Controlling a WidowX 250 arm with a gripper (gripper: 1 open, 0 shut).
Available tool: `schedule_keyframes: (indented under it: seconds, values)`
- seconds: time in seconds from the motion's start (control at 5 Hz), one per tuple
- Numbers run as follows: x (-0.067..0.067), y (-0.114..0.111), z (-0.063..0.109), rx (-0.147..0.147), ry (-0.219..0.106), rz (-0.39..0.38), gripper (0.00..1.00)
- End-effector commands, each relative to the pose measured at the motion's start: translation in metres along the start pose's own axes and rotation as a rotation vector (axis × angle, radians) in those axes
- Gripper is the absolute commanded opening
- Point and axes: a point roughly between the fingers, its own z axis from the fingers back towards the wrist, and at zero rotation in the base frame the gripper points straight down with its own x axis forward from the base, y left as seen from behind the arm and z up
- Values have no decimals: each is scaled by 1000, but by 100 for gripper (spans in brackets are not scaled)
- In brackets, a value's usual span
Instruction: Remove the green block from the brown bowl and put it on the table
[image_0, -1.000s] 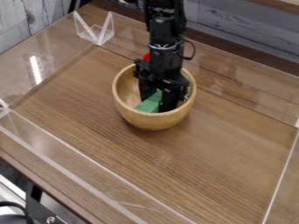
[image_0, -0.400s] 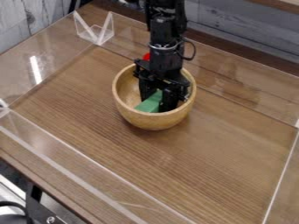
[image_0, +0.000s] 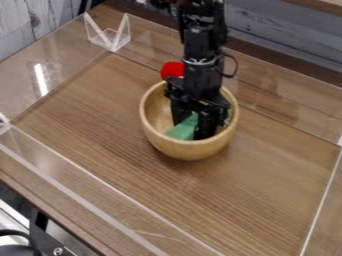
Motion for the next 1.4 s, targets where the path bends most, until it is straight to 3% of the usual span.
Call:
schedule_keyframes:
  seconds: [0.0,0.4,1.2]
  values:
    - [6,-18,12,6,-58,-57,0]
    - [8,-44,-1,1,-42,-130,0]
    - [8,-61,-13,-5,-24,-189,0]
